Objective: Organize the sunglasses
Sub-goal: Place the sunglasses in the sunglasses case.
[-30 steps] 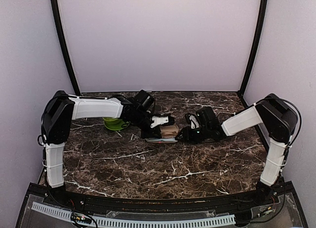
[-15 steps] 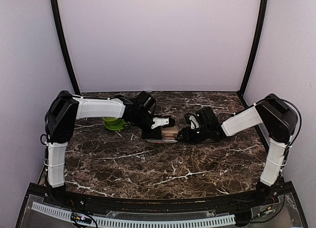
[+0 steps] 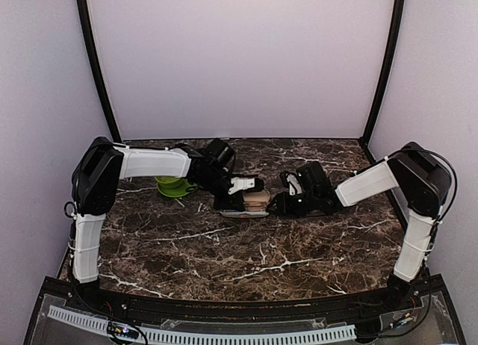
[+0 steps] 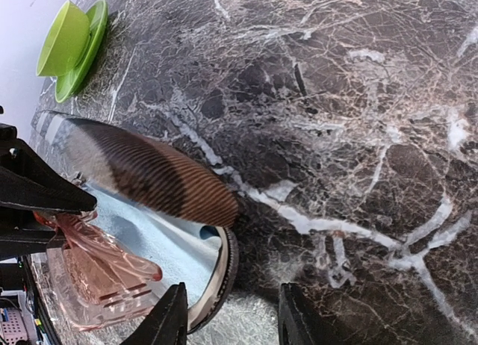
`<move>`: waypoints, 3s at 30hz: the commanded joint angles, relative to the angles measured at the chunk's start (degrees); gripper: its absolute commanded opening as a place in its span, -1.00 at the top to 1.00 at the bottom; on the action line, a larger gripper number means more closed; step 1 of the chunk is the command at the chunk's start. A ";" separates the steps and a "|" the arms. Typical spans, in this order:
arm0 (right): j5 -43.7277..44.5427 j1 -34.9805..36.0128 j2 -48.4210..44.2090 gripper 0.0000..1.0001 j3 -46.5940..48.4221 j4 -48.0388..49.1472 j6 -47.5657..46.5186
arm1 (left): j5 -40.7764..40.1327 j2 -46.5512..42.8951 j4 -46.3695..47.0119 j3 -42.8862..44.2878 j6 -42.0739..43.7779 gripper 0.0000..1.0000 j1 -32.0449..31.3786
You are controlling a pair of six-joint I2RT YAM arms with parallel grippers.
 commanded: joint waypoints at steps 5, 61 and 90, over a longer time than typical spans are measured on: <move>-2.65 0.37 -2.77 0.12 -0.91 1.37 0.68 | 1.83 0.48 0.08 -0.26 -0.69 0.70 -0.06; -9.18 2.38 -4.10 -0.31 -4.30 9.49 -22.04 | 7.73 0.48 -6.48 0.45 0.66 0.67 -0.10; -7.17 3.39 -3.65 -0.30 -3.65 9.19 -21.41 | 9.59 3.81 -3.93 1.32 -2.08 0.30 -0.06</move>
